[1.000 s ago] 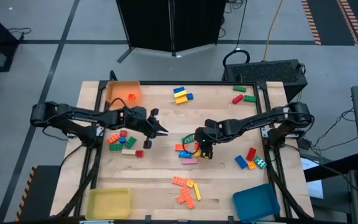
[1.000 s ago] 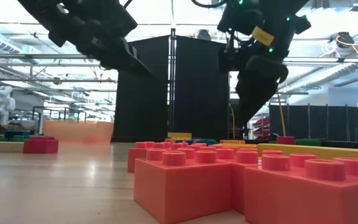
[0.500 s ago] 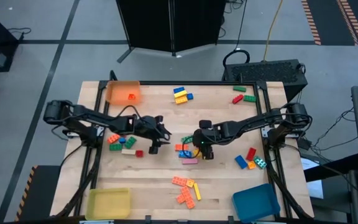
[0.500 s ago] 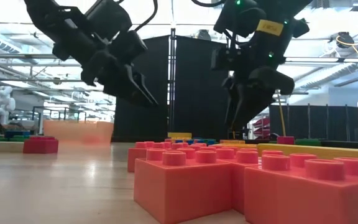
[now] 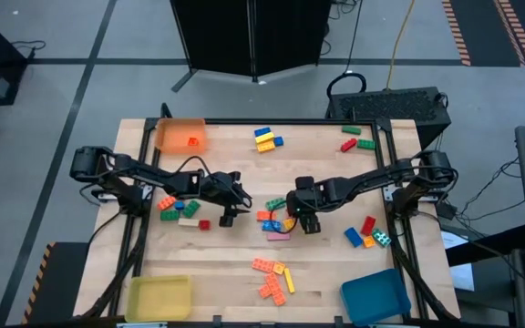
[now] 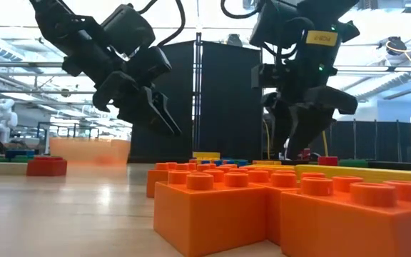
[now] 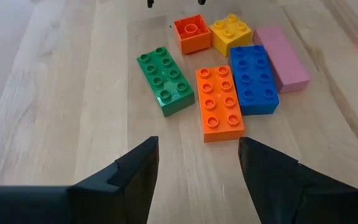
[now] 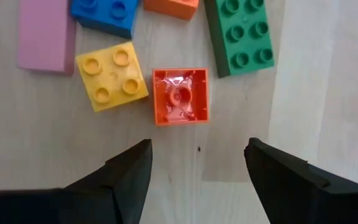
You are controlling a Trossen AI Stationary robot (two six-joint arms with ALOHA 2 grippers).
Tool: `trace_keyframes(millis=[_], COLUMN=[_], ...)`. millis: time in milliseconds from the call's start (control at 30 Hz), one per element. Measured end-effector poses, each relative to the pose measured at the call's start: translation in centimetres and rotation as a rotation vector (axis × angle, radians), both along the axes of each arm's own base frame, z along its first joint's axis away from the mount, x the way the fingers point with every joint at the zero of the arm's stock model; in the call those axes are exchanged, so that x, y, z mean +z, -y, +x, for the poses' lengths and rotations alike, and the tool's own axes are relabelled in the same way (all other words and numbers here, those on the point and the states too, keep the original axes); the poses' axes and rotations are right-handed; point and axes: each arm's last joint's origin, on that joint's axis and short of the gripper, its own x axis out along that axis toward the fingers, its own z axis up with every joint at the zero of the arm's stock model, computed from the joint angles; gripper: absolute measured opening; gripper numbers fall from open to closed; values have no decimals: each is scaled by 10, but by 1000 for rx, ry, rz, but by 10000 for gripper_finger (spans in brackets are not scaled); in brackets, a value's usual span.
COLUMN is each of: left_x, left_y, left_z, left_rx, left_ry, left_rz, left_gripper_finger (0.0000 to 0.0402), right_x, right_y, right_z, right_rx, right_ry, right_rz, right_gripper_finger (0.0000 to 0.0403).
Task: Sort blocks by size
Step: Put the orange 4 stud game piece into the orange bin
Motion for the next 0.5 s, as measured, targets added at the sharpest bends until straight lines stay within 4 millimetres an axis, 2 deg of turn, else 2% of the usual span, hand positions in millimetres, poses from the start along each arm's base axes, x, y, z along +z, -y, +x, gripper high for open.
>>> trace_keyframes(millis=[167,300,500], left_x=[0,0,1], left_y=[0,0,0], left_z=[0,0,0], left_rx=[0,0,0], left_ry=[0,0,2], left_rz=[0,0,1], left_gripper_finger=[223,223,223], right_x=[-12,-13,-19], right_y=[-1,-1,0], right_z=[0,2,2], right_rx=[39,45,60], right_ry=[93,137,104], right_rz=[38,38,29], right_gripper_finger=[251,251,251])
